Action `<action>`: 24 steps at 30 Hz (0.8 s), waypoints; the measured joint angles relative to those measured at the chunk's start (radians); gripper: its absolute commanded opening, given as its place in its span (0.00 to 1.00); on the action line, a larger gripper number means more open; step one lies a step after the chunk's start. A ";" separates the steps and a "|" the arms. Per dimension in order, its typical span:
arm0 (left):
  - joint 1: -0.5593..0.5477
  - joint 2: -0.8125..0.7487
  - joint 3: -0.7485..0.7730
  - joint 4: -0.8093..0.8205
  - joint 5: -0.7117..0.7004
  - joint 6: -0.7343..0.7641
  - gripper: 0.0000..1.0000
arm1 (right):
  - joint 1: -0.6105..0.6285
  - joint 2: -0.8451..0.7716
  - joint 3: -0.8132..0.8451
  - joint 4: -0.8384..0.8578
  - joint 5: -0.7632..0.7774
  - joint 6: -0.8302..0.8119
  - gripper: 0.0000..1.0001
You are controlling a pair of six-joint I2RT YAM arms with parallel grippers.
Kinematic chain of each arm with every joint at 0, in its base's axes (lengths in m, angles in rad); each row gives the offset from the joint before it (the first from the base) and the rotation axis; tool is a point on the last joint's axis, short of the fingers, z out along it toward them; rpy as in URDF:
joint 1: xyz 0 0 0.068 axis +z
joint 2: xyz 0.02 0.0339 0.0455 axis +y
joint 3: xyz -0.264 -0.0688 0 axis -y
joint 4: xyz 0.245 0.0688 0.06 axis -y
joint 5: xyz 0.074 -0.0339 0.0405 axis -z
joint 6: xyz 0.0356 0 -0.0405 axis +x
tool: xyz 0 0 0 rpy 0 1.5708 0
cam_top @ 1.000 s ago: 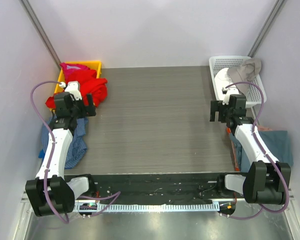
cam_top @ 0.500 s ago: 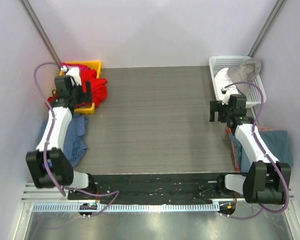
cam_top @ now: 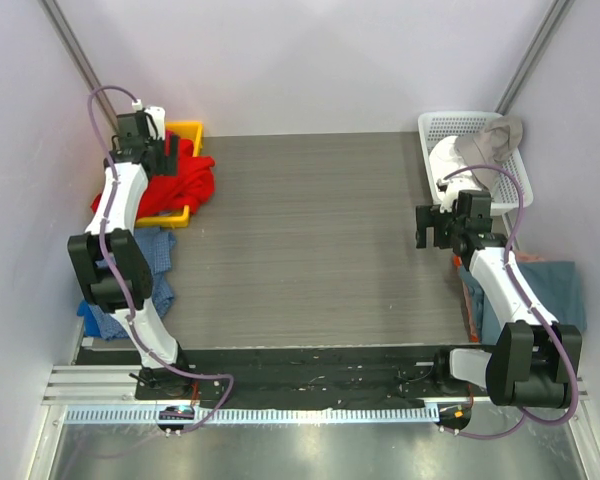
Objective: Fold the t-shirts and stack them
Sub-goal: Grab crumpled tshirt from bin with the left arm
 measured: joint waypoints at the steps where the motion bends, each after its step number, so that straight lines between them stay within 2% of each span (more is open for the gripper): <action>1: 0.000 0.018 0.018 0.001 -0.003 -0.004 0.81 | 0.000 0.002 0.000 -0.002 -0.004 -0.002 1.00; 9: 0.004 0.164 0.166 -0.017 -0.014 -0.048 0.78 | 0.000 0.011 0.006 -0.012 -0.025 -0.004 1.00; 12: 0.004 0.217 0.221 -0.028 -0.014 -0.057 0.70 | 0.000 0.011 0.009 -0.012 -0.027 -0.006 1.00; 17: 0.004 0.308 0.317 -0.063 -0.015 -0.062 0.66 | 0.000 0.012 0.010 -0.013 -0.029 -0.006 1.00; 18: 0.004 0.320 0.327 -0.065 -0.015 -0.062 0.59 | 0.000 0.012 0.010 -0.013 -0.029 -0.006 1.00; 23: 0.004 0.354 0.334 -0.074 -0.025 -0.059 0.48 | 0.000 0.012 0.010 -0.013 -0.032 -0.006 1.00; 24: 0.004 0.360 0.336 -0.074 -0.029 -0.057 0.37 | 0.000 0.012 0.010 -0.013 -0.033 -0.006 1.00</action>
